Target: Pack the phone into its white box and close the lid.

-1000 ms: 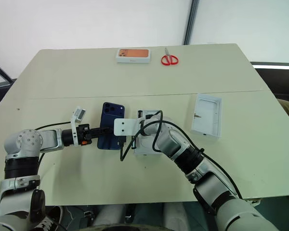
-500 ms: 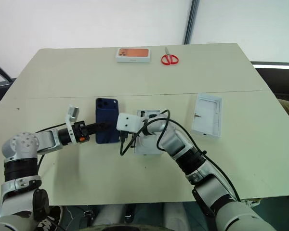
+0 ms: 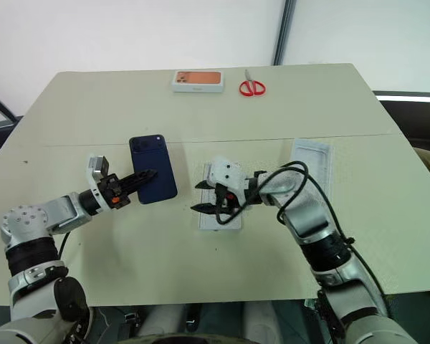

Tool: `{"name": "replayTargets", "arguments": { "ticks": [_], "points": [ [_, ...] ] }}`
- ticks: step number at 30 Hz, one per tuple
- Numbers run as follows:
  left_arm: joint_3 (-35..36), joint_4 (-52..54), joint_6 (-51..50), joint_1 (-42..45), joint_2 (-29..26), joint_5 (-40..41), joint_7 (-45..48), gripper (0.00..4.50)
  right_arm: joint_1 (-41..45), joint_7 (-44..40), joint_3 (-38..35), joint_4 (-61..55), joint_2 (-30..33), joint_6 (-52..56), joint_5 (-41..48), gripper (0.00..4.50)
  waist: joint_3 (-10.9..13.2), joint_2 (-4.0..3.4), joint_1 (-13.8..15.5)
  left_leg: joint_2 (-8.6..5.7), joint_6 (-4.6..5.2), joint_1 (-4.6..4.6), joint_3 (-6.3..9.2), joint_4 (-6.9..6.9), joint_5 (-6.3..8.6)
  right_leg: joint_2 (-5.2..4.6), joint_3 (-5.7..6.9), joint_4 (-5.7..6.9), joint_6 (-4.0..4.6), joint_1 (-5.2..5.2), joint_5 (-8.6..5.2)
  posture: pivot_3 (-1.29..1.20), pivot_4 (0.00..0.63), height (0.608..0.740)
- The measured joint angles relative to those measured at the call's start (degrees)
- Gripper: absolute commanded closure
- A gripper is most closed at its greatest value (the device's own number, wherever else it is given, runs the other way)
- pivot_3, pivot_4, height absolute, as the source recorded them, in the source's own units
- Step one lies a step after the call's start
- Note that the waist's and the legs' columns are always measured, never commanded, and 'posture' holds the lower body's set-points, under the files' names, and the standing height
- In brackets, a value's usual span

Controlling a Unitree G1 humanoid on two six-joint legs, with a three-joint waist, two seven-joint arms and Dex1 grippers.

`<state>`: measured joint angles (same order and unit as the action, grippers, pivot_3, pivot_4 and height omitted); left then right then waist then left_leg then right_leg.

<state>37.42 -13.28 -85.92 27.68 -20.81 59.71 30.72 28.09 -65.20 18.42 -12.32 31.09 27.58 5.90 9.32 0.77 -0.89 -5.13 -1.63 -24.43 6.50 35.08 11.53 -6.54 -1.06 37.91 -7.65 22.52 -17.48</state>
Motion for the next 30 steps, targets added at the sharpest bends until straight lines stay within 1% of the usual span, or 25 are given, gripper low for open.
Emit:
{"name": "replayTargets", "arguments": {
  "ticks": [3,6,13,19,24,27,30],
  "points": [
    [-0.2,0.0,0.6,-0.6,-0.5,0.0,0.1,4.50,-3.2,-0.8,2.0,0.0,2.8,-1.7,-0.9,1.66,0.0,0.03,0.0,0.01,0.00,0.00,0.00,0.00,0.00,0.00,0.00,0.01,0.00,0.01,0.00,0.00,0.150,0.740],
    [-1.4,0.0,1.5,-0.7,-0.5,0.0,0.4,4.50,-3.3,-1.1,3.6,-1.0,4.2,-3.3,-1.7,1.66,0.0,0.06,0.1,0.02,0.00,0.00,-0.01,0.01,0.00,-0.01,0.00,0.00,0.00,-0.01,0.00,0.00,0.150,0.740],
    [-3.1,0.0,1.9,-1.1,-1.0,0.0,1.3,4.50,-3.3,-1.1,4.4,-1.1,5.1,-5.3,-2.4,1.66,0.1,0.13,0.2,0.01,0.00,0.01,0.01,0.05,0.00,-0.03,0.01,-0.01,0.00,-0.06,0.00,0.00,0.150,0.740],
    [-3.7,0.0,2.0,-1.1,-1.4,0.0,1.3,4.50,-0.8,1.7,2.1,0.4,3.7,-2.1,-0.8,1.66,0.1,0.17,0.2,0.01,0.00,-0.01,0.01,0.03,0.00,-0.03,0.01,-0.01,0.01,-0.03,0.00,0.00,0.150,0.740],
    [-4.7,0.0,2.5,-1.1,-1.4,0.0,1.3,4.50,-0.7,0.4,0.1,-1.6,3.9,2.5,4.2,1.66,0.1,0.21,0.2,0.00,0.00,-0.01,0.01,0.03,0.00,-0.06,0.01,-0.02,0.01,-0.02,0.00,0.00,0.150,0.740],
    [-5.1,0.6,2.5,-1.1,-1.2,0.1,1.2,4.50,-1.6,-1.5,0.1,-4.9,6.2,4.7,6.2,1.66,0.1,0.24,0.2,-0.01,0.01,-0.03,0.02,0.04,0.00,-0.09,0.02,-0.03,0.01,-0.03,0.00,0.00,0.150,0.740],
    [-5.0,0.7,2.4,-1.1,-1.2,0.6,0.9,4.50,-2.8,-1.7,1.9,-6.0,8.5,4.2,4.8,1.66,0.1,0.24,0.2,-0.01,0.01,-0.02,0.01,0.05,0.00,-0.10,0.04,-0.04,0.01,-0.04,0.00,0.00,0.150,0.740]
  ]
}}
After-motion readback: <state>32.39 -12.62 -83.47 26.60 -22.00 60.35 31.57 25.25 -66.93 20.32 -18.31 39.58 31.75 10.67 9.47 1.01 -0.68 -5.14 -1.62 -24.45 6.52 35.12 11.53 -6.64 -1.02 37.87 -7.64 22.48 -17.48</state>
